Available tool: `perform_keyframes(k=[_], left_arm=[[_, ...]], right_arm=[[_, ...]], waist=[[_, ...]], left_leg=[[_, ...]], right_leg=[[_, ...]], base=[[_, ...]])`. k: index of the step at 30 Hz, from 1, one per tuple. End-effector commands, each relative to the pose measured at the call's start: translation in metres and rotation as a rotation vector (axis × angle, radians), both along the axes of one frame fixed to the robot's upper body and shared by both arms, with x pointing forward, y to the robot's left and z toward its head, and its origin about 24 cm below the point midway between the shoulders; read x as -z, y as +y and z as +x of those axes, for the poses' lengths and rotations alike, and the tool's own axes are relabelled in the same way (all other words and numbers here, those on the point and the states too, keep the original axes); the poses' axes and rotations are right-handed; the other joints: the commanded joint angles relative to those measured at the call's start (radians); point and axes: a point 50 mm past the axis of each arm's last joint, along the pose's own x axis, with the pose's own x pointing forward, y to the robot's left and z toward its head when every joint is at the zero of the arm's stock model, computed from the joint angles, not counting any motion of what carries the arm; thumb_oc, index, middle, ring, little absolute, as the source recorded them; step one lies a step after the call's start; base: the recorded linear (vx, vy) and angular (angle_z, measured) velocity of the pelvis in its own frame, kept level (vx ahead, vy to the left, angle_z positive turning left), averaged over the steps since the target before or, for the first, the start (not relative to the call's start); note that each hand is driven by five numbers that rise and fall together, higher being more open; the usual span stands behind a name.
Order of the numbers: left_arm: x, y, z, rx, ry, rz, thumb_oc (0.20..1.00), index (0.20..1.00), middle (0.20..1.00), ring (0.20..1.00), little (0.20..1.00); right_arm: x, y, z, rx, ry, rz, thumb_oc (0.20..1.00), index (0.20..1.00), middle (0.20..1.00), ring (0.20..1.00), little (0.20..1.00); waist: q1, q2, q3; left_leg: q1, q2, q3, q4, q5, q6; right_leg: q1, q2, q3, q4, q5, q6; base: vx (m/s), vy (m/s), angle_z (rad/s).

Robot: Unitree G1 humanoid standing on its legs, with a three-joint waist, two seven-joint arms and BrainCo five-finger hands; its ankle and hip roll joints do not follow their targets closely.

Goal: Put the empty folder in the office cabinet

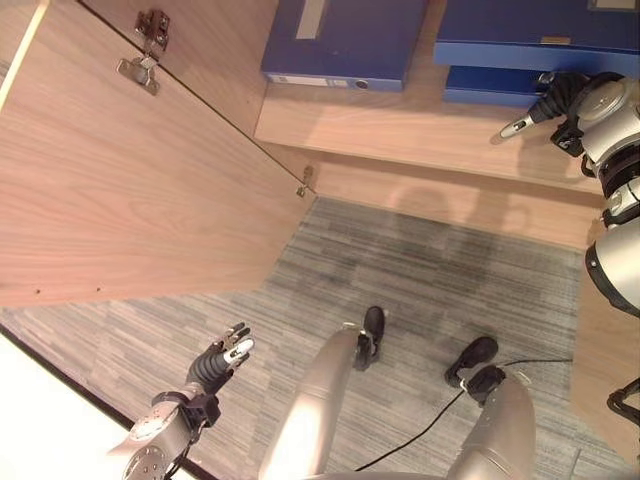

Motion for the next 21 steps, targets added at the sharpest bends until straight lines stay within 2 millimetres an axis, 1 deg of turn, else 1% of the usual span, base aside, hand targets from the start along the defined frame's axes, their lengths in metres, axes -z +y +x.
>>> perform_keyframes(k=[1,2,5,6,8,10,13,14,15,17,18,19,20,21], left_arm=[[-0.011,0.006,0.0,-0.009,-0.05,0.032,1.0,1.0,1.0,1.0,1.0],[-0.012,0.006,0.001,-0.009,-0.055,0.029,1.0,1.0,1.0,1.0,1.0],[-0.013,0.007,0.003,-0.018,-0.069,0.03,1.0,1.0,1.0,1.0,1.0],[-0.014,0.009,0.003,-0.035,-0.077,0.028,1.0,1.0,1.0,1.0,1.0],[-0.013,0.01,0.002,-0.052,-0.075,0.023,1.0,1.0,1.0,1.0,1.0],[-0.008,0.011,-0.001,-0.087,-0.062,0.008,1.0,1.0,1.0,1.0,1.0],[-0.004,0.013,-0.004,-0.122,-0.05,0.006,1.0,1.0,1.0,1.0,1.0],[-0.004,0.013,-0.004,-0.122,-0.05,0.007,1.0,1.0,1.0,1.0,1.0],[0.001,0.014,-0.006,-0.15,-0.038,0.001,1.0,1.0,1.0,1.0,1.0],[0.003,0.014,-0.006,-0.171,-0.041,-0.002,1.0,1.0,1.0,1.0,1.0],[0.003,0.014,-0.004,-0.176,-0.046,0.002,1.0,1.0,1.0,1.0,1.0],[0.003,0.014,-0.004,-0.175,-0.046,0.003,1.0,1.0,1.0,1.0,1.0],[0.002,0.016,-0.002,-0.184,-0.059,0.02,1.0,1.0,1.0,1.0,1.0],[0.002,0.018,-0.002,-0.188,-0.06,0.029,1.0,1.0,1.0,1.0,1.0]], right_arm=[[0.0,-0.034,-0.016,0.142,0.078,-0.093,1.0,1.0,1.0,1.0,1.0],[-0.004,-0.031,-0.015,0.13,0.072,-0.112,1.0,1.0,1.0,1.0,1.0],[-0.027,-0.013,-0.01,0.082,0.019,-0.237,1.0,1.0,1.0,1.0,1.0],[-0.042,0.004,-0.007,0.022,-0.044,-0.287,1.0,1.0,1.0,1.0,1.0],[-0.055,0.02,-0.005,-0.035,-0.108,-0.318,1.0,1.0,1.0,1.0,1.0],[-0.079,0.038,-0.008,-0.102,-0.236,-0.348,1.0,1.0,1.0,1.0,1.0],[-0.1,0.049,-0.017,-0.15,-0.37,-0.34,1.0,1.0,1.0,1.0,1.0],[-0.099,0.048,-0.017,-0.149,-0.371,-0.339,1.0,1.0,1.0,1.0,1.0],[-0.117,0.058,-0.026,-0.184,-0.505,-0.337,1.0,1.0,1.0,1.0,1.0],[-0.13,0.063,-0.036,-0.189,-0.656,-0.331,1.0,1.0,1.0,1.0,1.0],[-0.131,0.06,-0.038,-0.164,-0.724,-0.329,1.0,1.0,1.0,1.0,1.0],[-0.131,0.06,-0.038,-0.164,-0.723,-0.329,1.0,1.0,1.0,1.0,1.0],[-0.131,0.059,-0.04,-0.144,-0.795,-0.326,1.0,1.0,1.0,1.0,1.0],[-0.129,0.063,-0.04,-0.16,-0.806,-0.316,1.0,1.0,1.0,1.0,1.0]], waist=[[0.006,0.024,0.055],[0.003,0.024,0.053],[-0.009,0.024,0.052],[-0.018,0.021,0.053],[-0.03,0.02,0.054],[-0.056,0.019,0.056],[-0.072,0.019,0.06],[-0.072,0.018,0.06],[-0.083,0.024,0.064],[-0.087,0.032,0.068],[-0.084,0.034,0.069],[-0.084,0.033,0.069],[-0.082,0.041,0.074],[-0.084,0.041,0.076]], left_leg=[[0.005,-0.005,-0.03,-0.18,0.037,-0.012],[0.013,-0.005,-0.026,-0.191,0.039,-0.011],[0.026,-0.003,-0.018,-0.203,0.04,-0.011],[0.032,-0.001,-0.013,-0.207,0.04,-0.01],[0.031,-0.001,-0.01,-0.208,0.037,-0.008],[0.022,0.002,-0.007,-0.202,0.032,-0.006],[0.016,0.007,-0.004,-0.201,0.028,-0.005],[0.016,0.006,-0.004,-0.201,0.028,-0.005],[0.013,0.007,0.0,-0.201,0.024,-0.003],[0.011,0.009,0.003,-0.195,0.02,0.0],[0.011,0.01,0.005,-0.193,0.019,0.001],[0.011,0.01,0.006,-0.193,0.019,0.001],[0.01,0.01,0.007,-0.187,0.016,0.003],[0.008,0.011,0.008,-0.181,0.013,0.004]], right_leg=[[0.063,-0.025,0.058,-0.053,-0.065,0.081],[0.069,-0.024,0.057,-0.063,-0.057,0.084],[0.076,-0.02,0.062,-0.081,-0.041,0.087],[0.08,-0.017,0.062,-0.089,-0.036,0.088],[0.077,-0.013,0.065,-0.092,-0.031,0.089],[0.069,-0.011,0.068,-0.097,-0.023,0.088],[0.062,-0.006,0.073,-0.1,-0.021,0.088],[0.061,-0.006,0.073,-0.1,-0.021,0.088],[0.059,-0.002,0.075,-0.1,-0.022,0.088],[0.057,-0.001,0.078,-0.097,-0.023,0.087],[0.056,-0.001,0.08,-0.096,-0.023,0.088],[0.056,-0.001,0.081,-0.096,-0.023,0.088],[0.056,0.0,0.085,-0.091,-0.024,0.088],[0.057,0.002,0.086,-0.09,-0.025,0.087]], base=[[0.0,0.028,-0.06],[0.0,0.033,-0.03],[0.0,0.046,-0.03],[0.0,0.049,-0.07],[0.0,0.045,-0.13],[0.0,0.05,-0.1],[0.0,0.025,-0.12],[0.0,0.028,-0.14],[0.0,0.026,-0.1],[0.01,0.024,-0.05],[0.01,0.01,-0.08],[0.0,0.008,-0.08],[0.0,0.001,-0.05],[0.0,0.0,0.0]])
